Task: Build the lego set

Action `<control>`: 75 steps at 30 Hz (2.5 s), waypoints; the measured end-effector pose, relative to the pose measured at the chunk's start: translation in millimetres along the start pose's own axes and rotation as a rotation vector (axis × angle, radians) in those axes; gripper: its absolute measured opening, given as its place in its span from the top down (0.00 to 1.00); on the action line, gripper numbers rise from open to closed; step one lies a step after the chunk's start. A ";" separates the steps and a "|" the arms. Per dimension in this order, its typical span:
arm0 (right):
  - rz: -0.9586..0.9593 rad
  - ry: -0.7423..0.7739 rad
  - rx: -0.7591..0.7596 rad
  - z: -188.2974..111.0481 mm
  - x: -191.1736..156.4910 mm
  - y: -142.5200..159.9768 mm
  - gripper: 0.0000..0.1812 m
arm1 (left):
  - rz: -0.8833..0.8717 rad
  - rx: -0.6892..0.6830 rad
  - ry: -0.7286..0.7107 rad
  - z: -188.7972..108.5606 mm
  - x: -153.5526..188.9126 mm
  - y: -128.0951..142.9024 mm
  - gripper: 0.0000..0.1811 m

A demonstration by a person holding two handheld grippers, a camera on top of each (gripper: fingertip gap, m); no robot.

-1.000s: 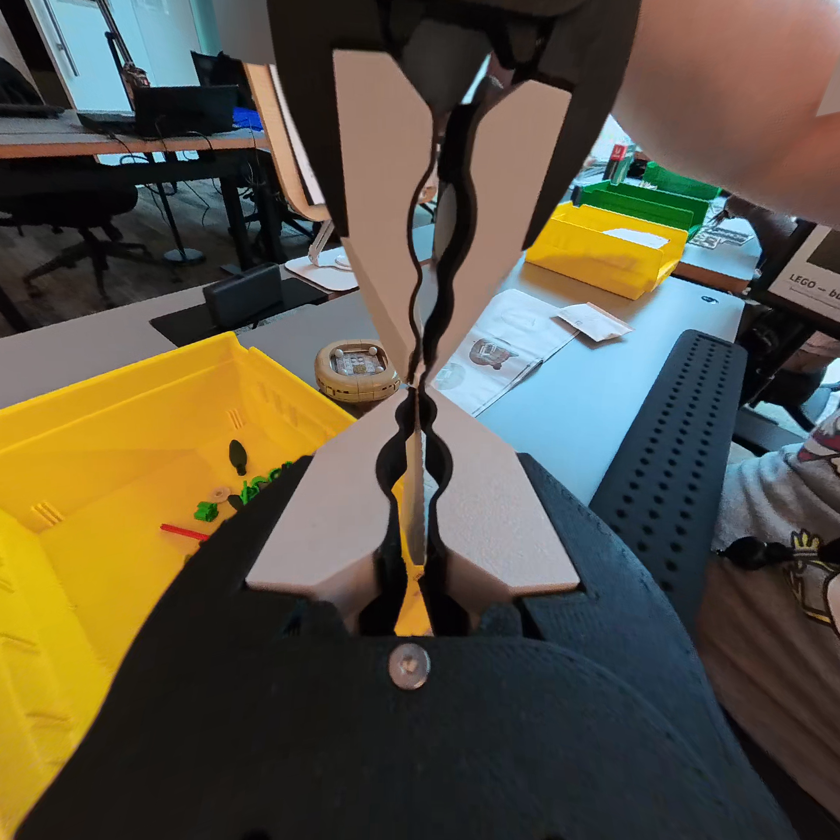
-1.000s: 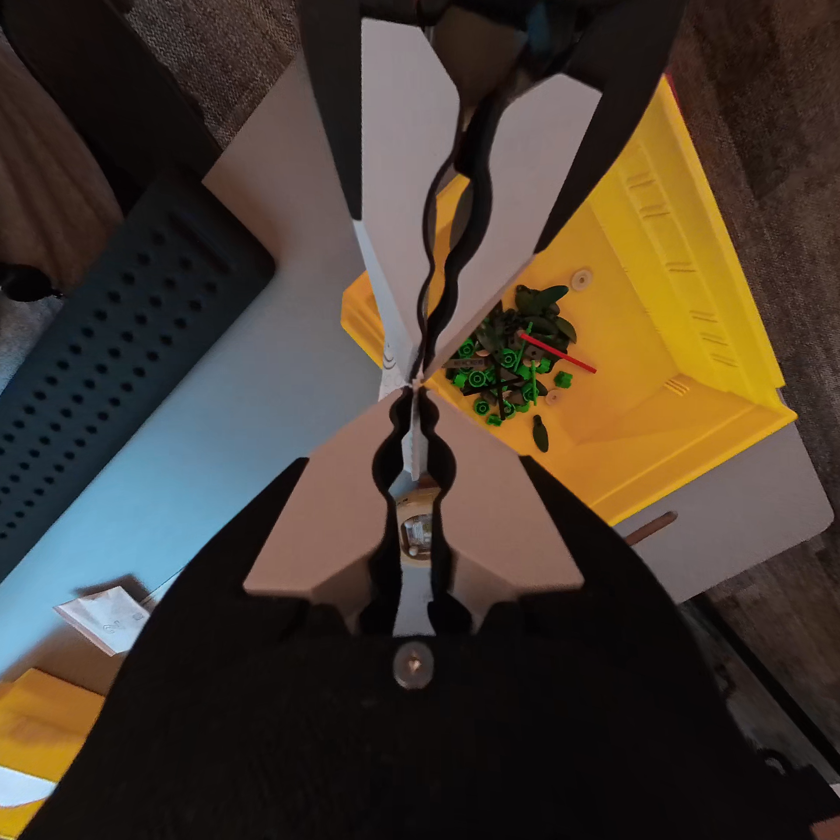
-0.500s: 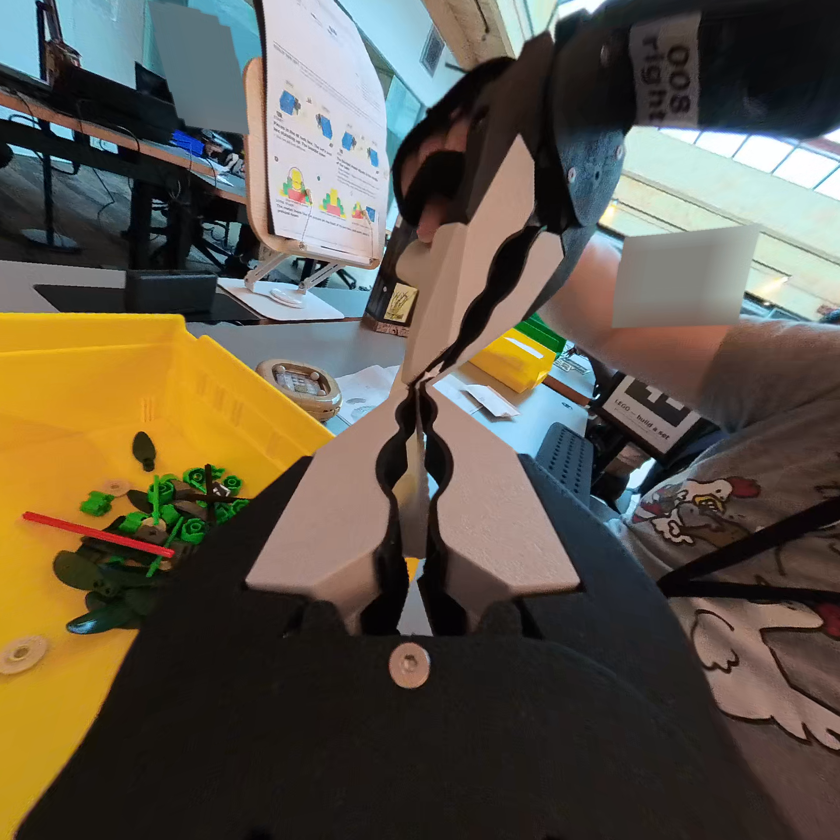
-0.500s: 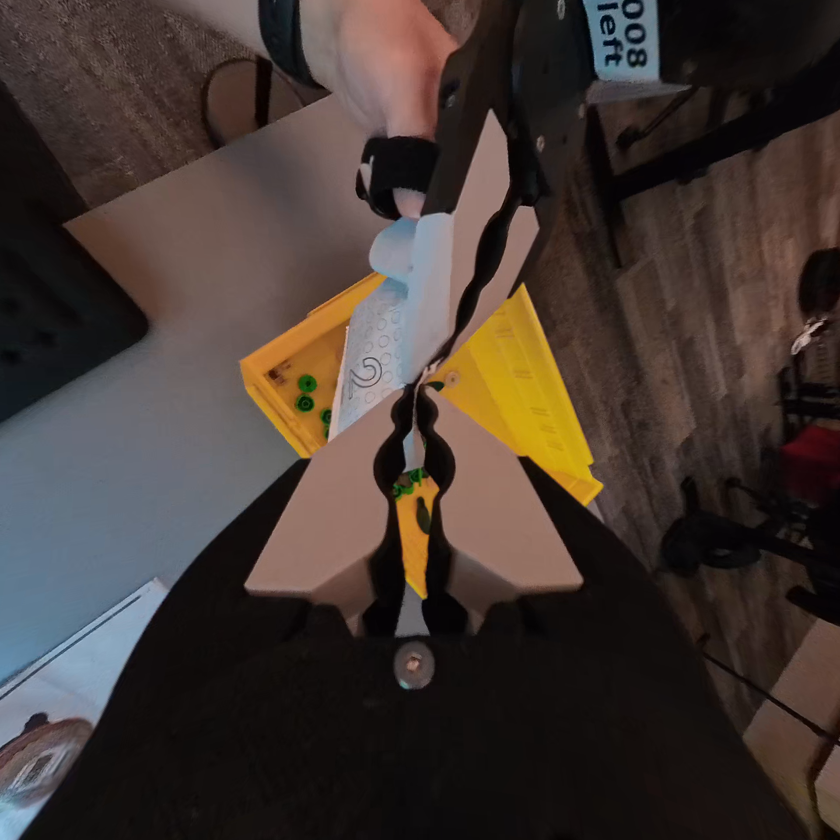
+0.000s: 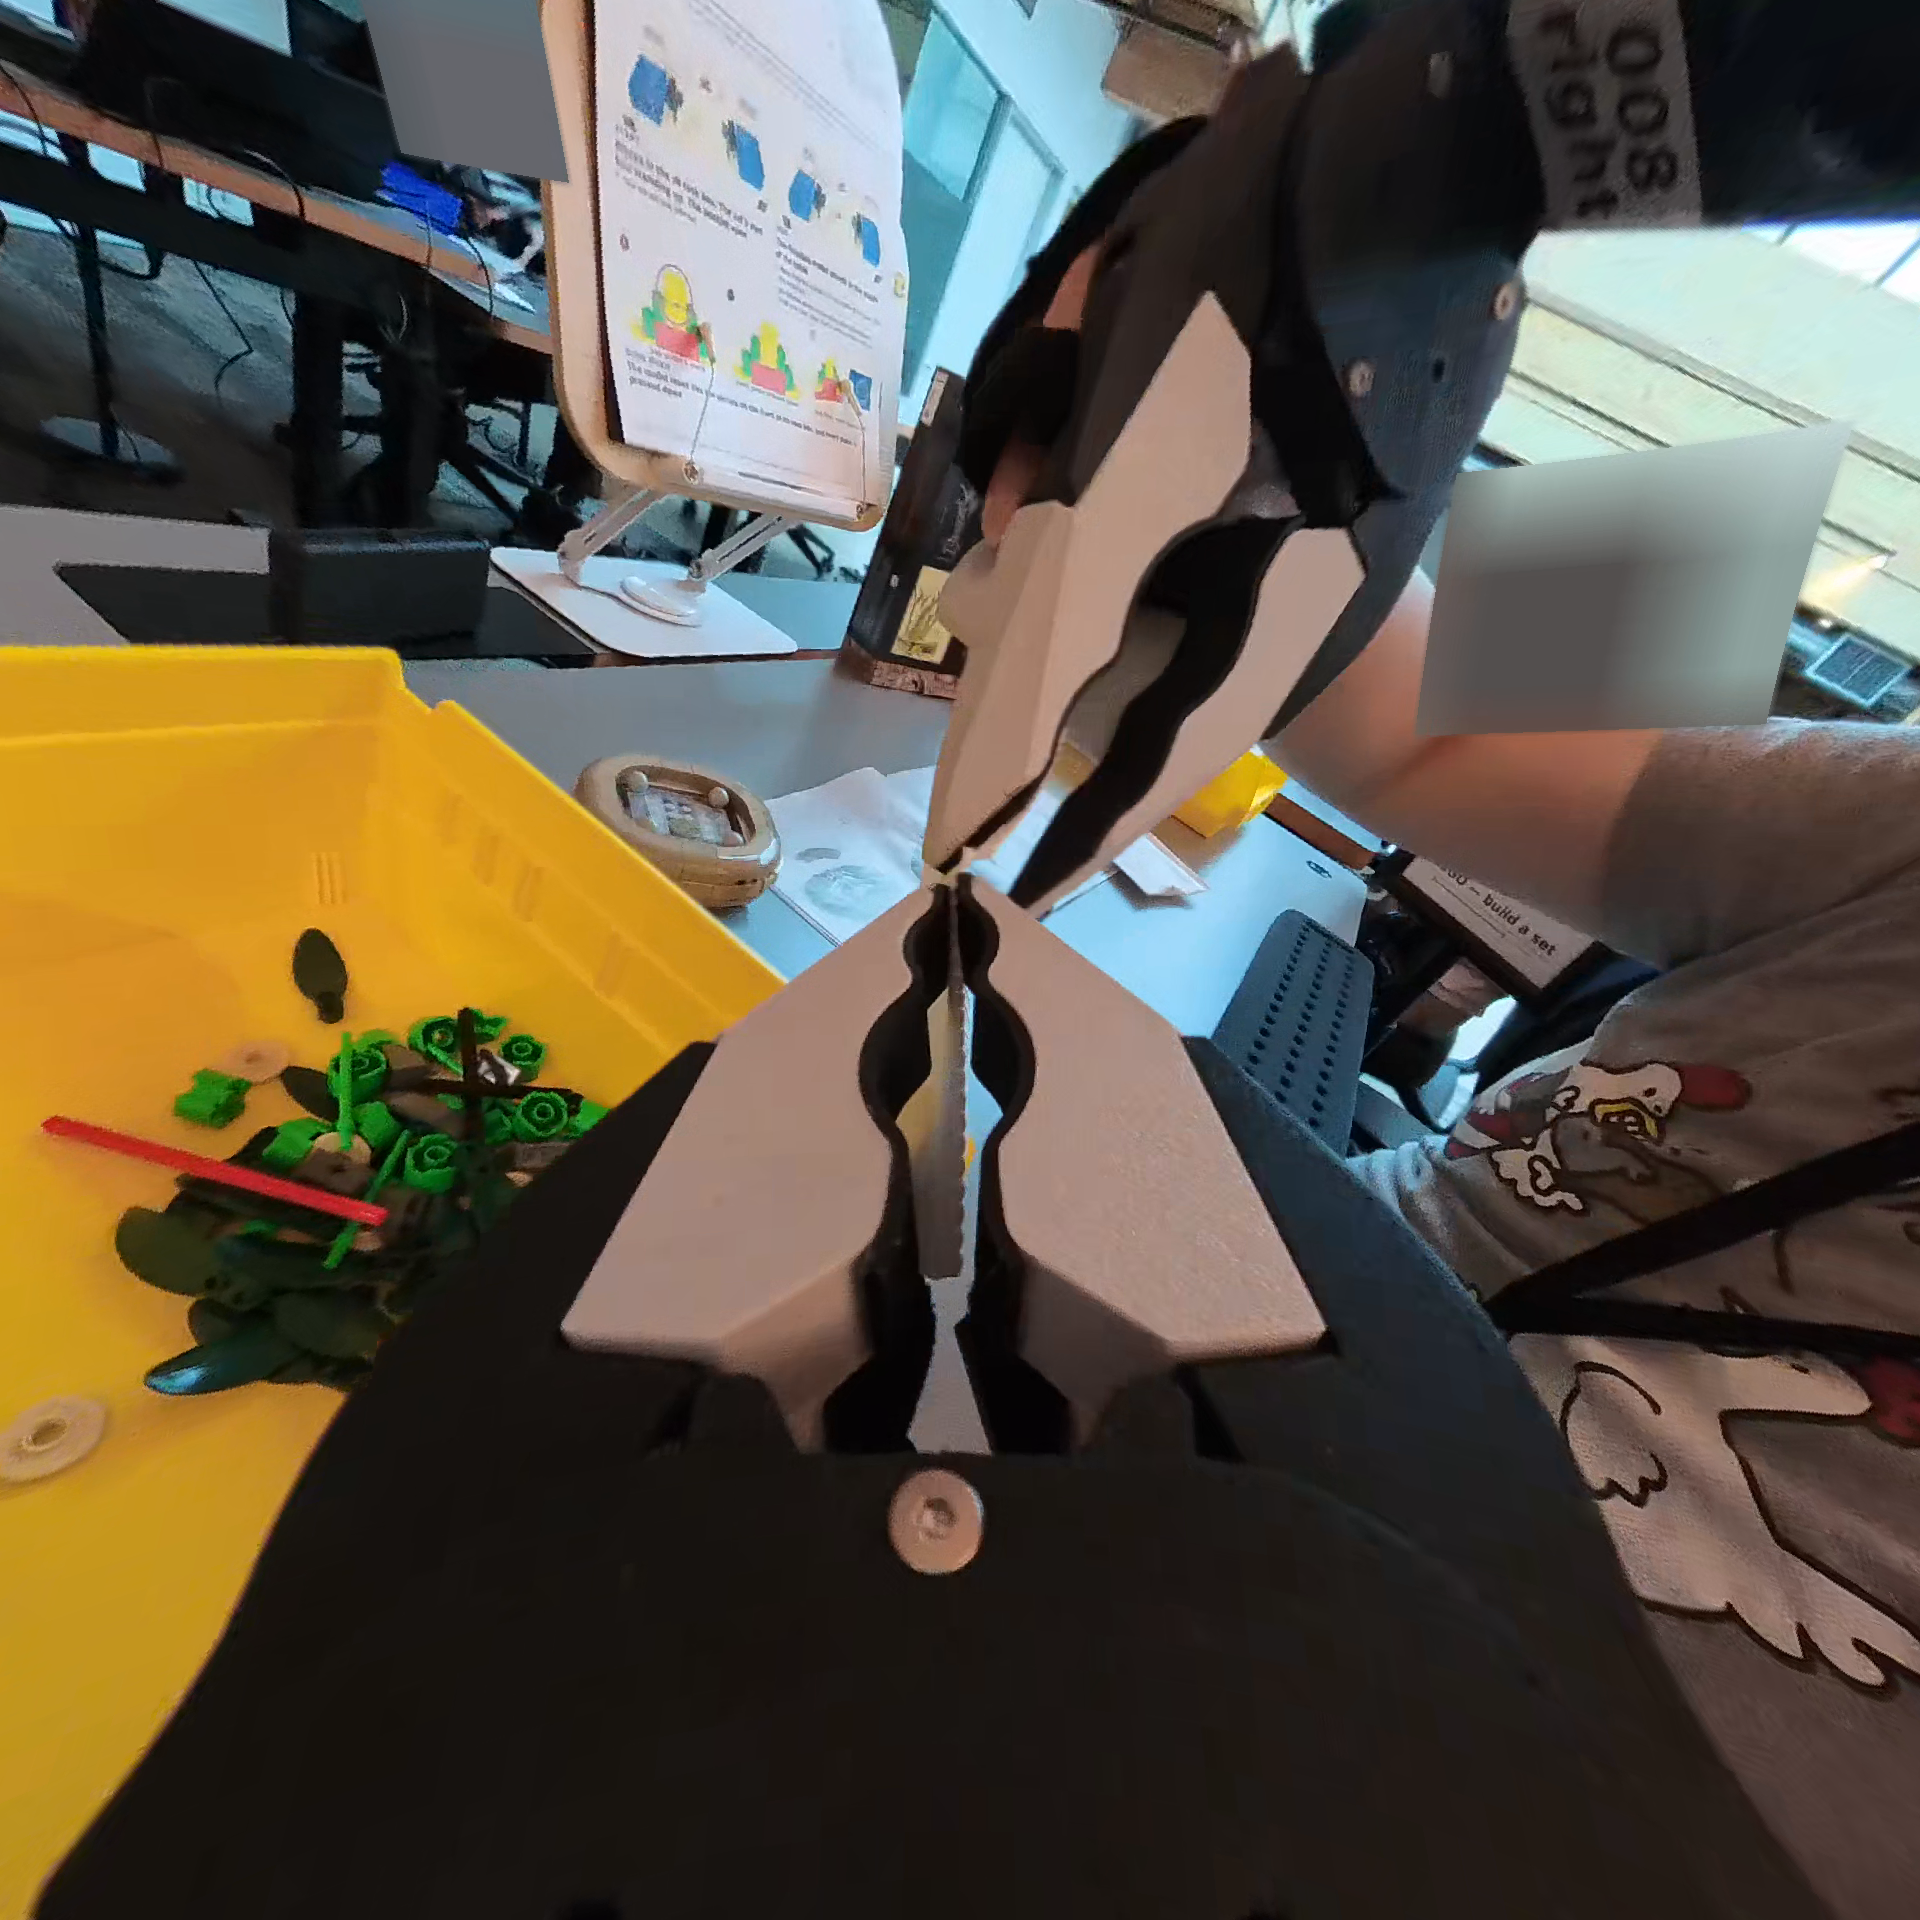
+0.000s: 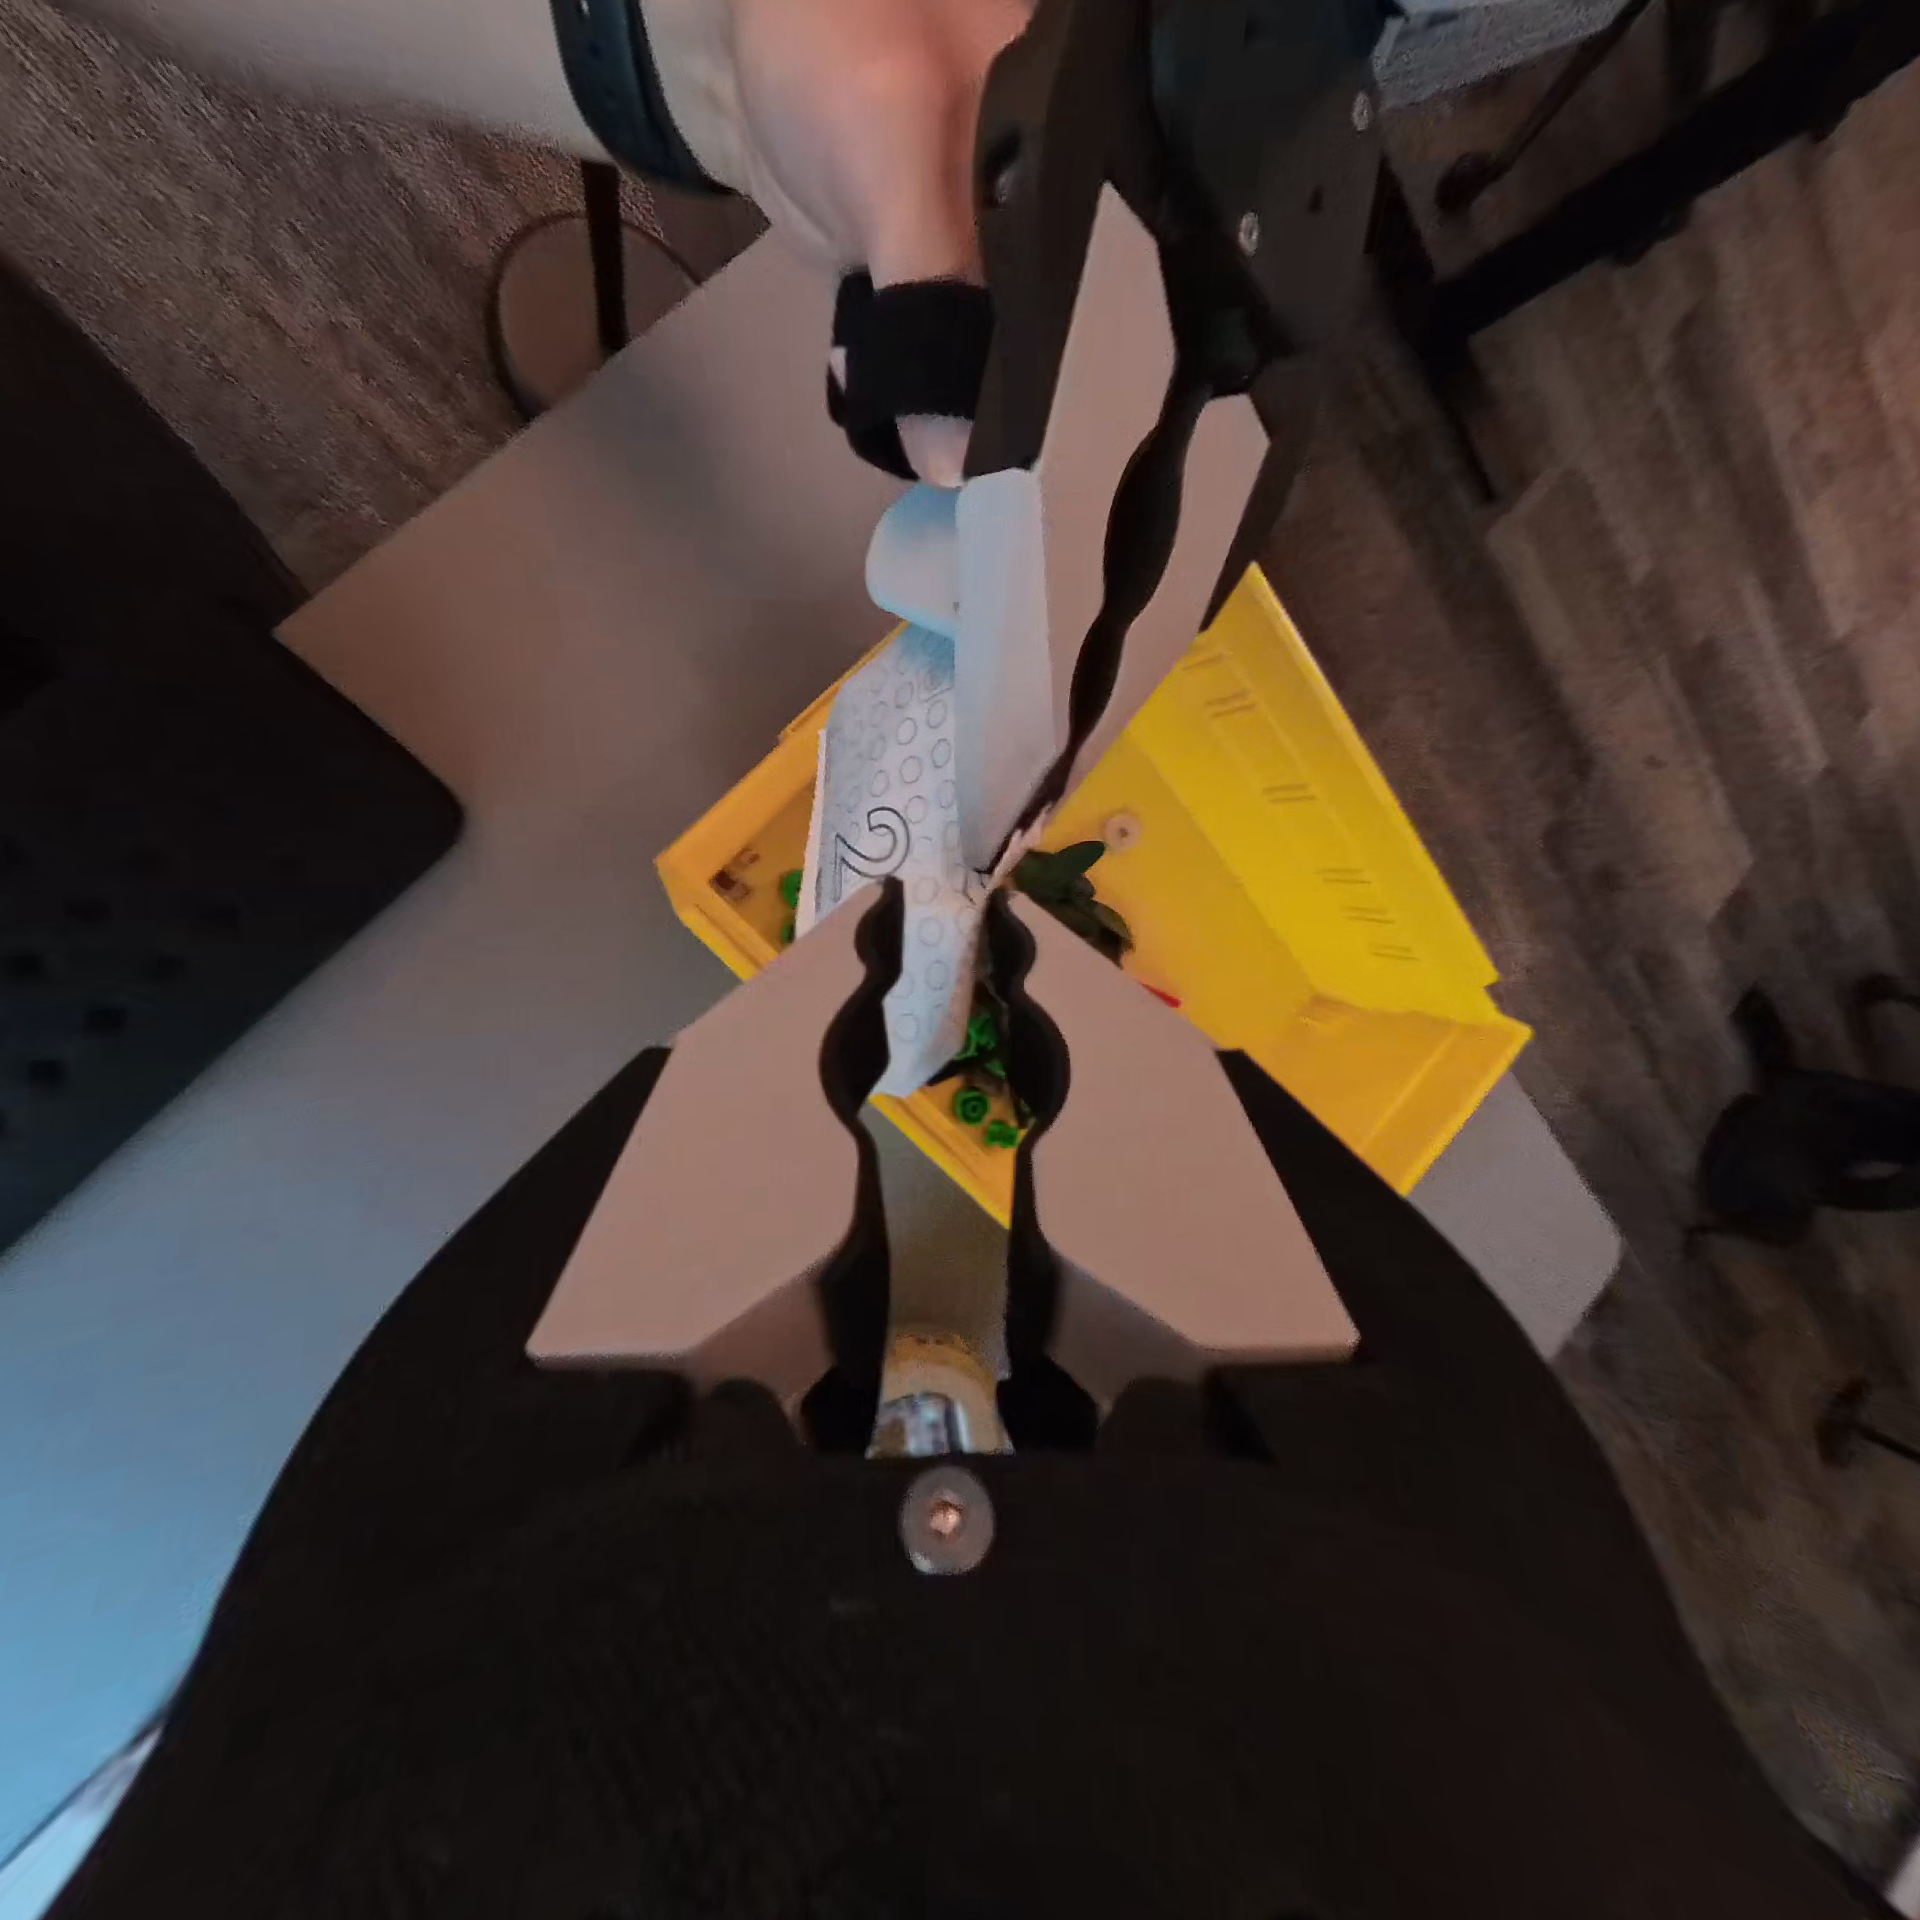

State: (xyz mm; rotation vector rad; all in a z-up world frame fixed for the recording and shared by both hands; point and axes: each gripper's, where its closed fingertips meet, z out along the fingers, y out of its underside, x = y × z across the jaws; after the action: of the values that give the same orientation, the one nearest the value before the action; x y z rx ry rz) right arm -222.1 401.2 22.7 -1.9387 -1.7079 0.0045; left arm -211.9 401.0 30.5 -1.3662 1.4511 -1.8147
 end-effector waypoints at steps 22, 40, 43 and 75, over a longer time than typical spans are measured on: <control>0.454 -0.387 0.263 -21.1 -15.2 -10.8 0.98 | 0.309 -0.078 -0.013 12.6 26.5 2.4 1.00; 0.744 -0.316 0.704 -4.4 13.8 17.9 1.00 | 0.383 -0.106 -0.056 19.8 -14.2 12.7 1.00; 0.710 -0.240 0.684 -1.5 15.6 18.2 1.00 | 0.359 -0.090 -0.041 17.8 -17.2 12.8 1.00; 0.773 -0.242 0.722 1.3 18.7 16.4 1.00 | 0.455 -0.016 -0.118 16.4 -18.6 4.4 1.00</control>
State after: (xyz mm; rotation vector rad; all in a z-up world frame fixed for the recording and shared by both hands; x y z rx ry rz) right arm -203.9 418.2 21.6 -1.9055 -0.7810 1.0182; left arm -190.8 406.7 18.1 -1.0231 1.5617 -1.4115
